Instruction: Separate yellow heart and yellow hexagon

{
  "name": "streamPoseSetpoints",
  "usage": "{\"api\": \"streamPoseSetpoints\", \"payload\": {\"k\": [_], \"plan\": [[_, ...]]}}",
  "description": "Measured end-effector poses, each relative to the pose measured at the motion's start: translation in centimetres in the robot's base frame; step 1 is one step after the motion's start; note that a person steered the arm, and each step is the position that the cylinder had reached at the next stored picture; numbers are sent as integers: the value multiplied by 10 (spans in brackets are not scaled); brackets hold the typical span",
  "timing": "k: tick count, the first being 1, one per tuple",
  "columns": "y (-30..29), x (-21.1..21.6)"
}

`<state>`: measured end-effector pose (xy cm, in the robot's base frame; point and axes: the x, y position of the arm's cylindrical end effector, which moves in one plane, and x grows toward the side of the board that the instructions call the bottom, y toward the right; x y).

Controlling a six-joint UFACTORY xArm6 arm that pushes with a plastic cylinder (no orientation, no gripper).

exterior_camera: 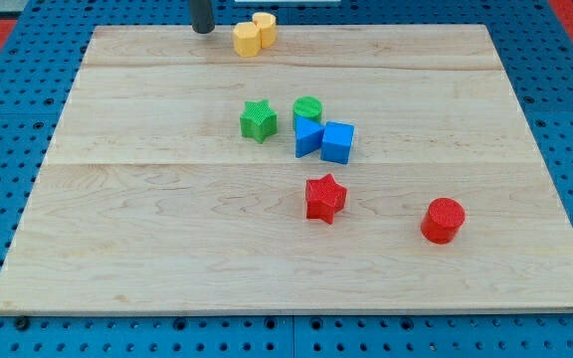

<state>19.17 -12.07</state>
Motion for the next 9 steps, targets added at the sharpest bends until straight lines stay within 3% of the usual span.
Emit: {"api": "streamPoseSetpoints", "payload": {"k": [3, 5, 6, 7, 8, 9], "plan": [[92, 2], [98, 2], [141, 23], [152, 90], [88, 122], [-20, 87]]}}
